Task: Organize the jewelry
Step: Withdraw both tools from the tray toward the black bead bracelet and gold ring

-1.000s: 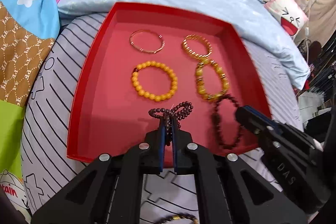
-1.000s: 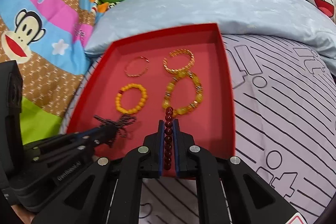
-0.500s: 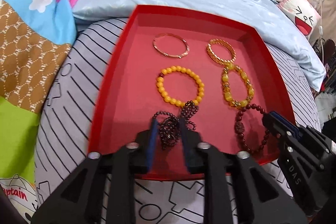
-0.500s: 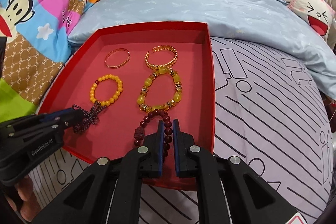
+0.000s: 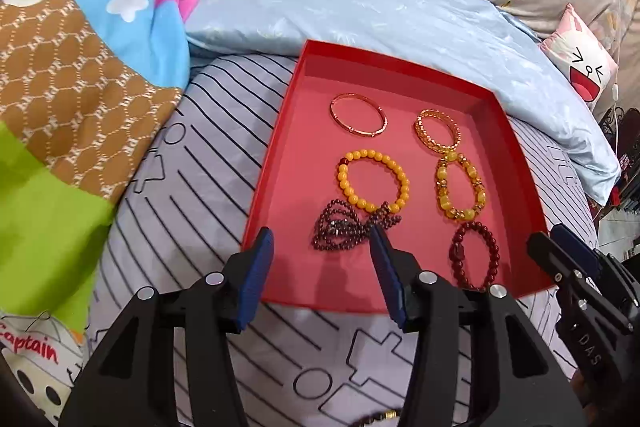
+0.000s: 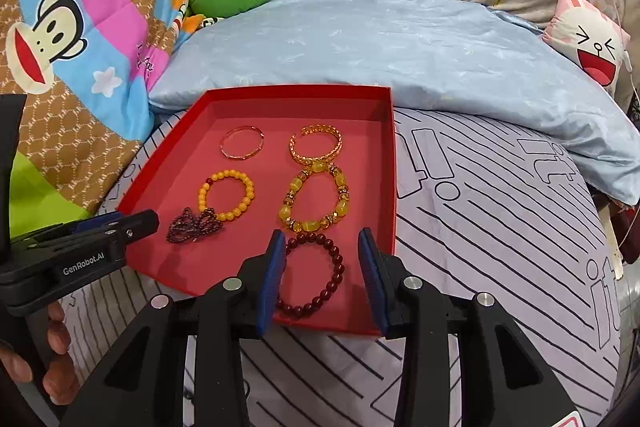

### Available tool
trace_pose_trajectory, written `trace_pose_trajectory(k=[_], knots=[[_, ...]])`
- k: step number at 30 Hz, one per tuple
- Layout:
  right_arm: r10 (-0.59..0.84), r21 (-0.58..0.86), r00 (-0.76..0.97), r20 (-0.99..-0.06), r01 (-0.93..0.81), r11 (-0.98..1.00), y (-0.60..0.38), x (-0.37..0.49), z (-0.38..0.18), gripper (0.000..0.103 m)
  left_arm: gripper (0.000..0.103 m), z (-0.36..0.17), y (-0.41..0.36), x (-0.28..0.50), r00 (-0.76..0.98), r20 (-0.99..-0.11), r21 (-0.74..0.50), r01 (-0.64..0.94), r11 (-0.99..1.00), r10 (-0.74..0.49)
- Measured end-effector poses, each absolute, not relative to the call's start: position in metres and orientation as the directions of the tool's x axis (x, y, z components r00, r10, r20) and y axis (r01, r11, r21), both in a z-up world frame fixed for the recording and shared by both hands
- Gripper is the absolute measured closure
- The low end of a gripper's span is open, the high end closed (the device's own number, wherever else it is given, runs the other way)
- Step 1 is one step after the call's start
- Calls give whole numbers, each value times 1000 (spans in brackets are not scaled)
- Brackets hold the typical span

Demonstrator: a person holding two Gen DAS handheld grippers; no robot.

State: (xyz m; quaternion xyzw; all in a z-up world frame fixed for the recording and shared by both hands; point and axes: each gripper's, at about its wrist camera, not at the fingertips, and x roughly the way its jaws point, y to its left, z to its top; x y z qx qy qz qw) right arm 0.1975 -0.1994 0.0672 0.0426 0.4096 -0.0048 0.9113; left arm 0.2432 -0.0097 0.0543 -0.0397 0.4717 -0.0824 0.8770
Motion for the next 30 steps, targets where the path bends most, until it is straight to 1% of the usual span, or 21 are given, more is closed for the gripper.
trace_pose_trajectory(k=[11,19,30], knots=[[55,103,647,-760,36,994,-194,146,68,66,55,68,-8,194,551,-809,-156,135,978,-205],[75,109,614,-785,18,994,-184,112,57,66,54,57,-4,155,522,-827,-154,147,977,-209],[130,129,558,-819,-41,991,-149,97,28,66,54,34,19,122,485,-857,-147,94,985,-174]])
